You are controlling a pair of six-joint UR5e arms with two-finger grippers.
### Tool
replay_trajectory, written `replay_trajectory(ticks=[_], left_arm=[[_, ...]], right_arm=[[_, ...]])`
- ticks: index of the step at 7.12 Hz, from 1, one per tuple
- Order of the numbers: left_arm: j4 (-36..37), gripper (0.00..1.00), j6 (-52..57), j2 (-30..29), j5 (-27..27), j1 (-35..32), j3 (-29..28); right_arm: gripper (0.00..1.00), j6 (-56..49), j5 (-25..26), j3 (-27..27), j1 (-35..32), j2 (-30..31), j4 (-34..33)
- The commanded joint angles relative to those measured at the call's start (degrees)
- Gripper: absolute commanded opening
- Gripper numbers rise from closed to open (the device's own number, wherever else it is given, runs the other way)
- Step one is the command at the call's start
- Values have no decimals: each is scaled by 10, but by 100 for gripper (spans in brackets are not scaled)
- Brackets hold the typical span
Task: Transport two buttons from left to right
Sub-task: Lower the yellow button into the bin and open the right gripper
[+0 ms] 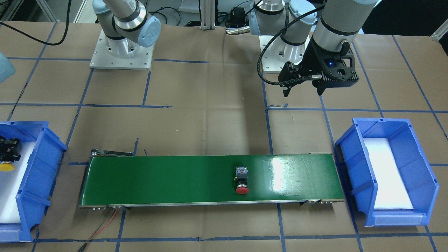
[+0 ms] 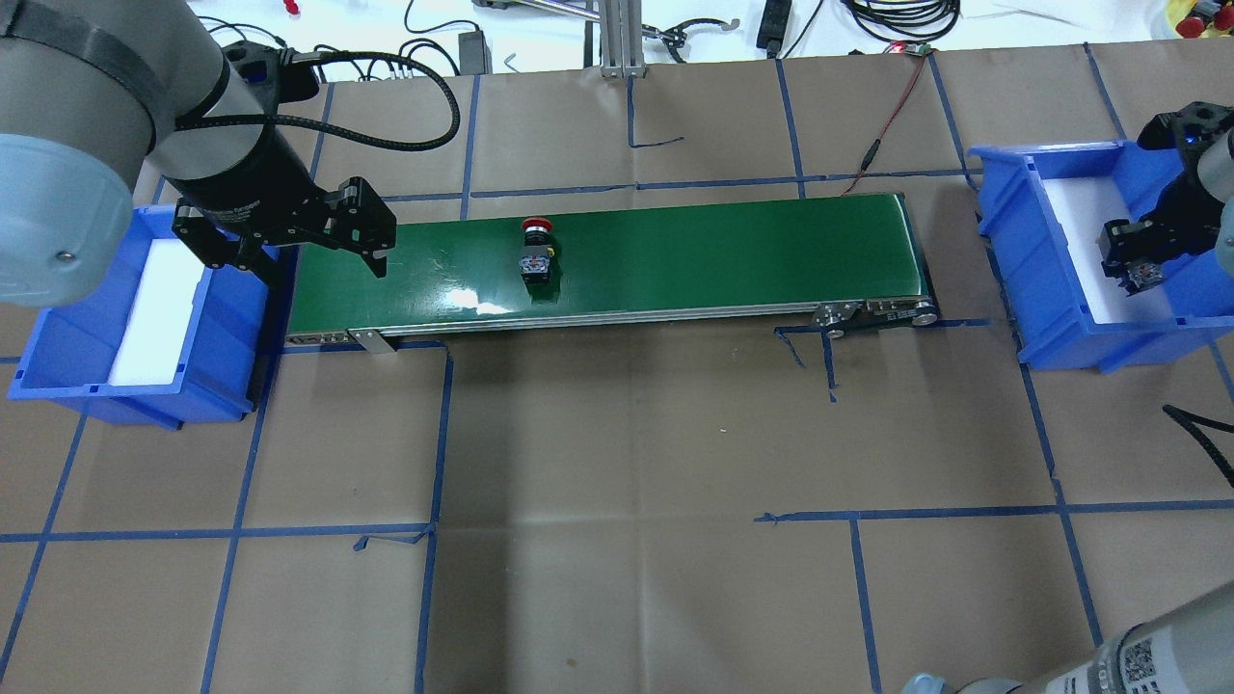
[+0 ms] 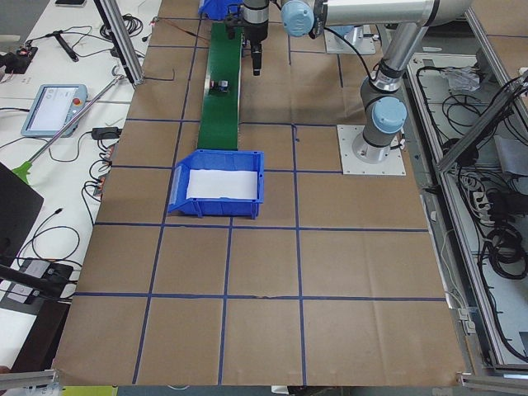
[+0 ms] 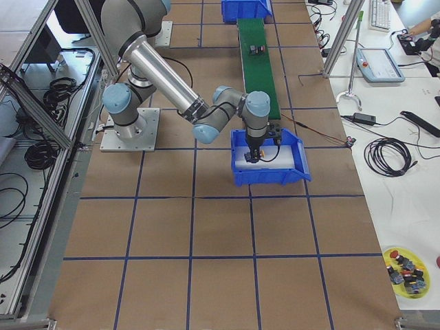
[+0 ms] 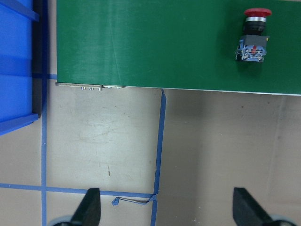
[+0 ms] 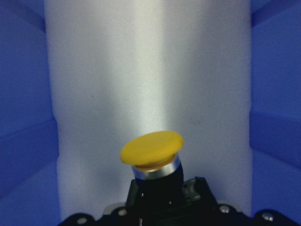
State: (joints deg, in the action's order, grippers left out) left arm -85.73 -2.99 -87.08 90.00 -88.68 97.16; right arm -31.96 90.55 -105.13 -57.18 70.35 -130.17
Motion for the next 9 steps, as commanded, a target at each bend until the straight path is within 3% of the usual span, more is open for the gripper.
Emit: replay_trajectory(ticks=[1, 4, 5, 6, 7, 8, 9], left_arm=[[0, 100, 2, 2, 0, 0, 3], [0, 100, 2, 2, 0, -1, 3], [0, 100, 2, 2, 0, -1, 3], [0, 100, 2, 2, 0, -1, 3], [0, 100, 2, 2, 0, 0, 3], [0, 100, 2, 2, 0, -1, 3], [0, 100, 2, 2, 0, 0, 3]], right_arm=[[5, 21, 0, -7, 0, -3, -7], [8, 29, -6, -3, -1, -24, -8], [17, 29, -6, -3, -1, -27, -7], [53, 28, -7, -3, -1, -28, -8], [83, 28, -8, -2, -2, -29, -17], [99, 28, -7, -2, -3, -35, -45], [99, 28, -6, -2, -4, -34, -47]])
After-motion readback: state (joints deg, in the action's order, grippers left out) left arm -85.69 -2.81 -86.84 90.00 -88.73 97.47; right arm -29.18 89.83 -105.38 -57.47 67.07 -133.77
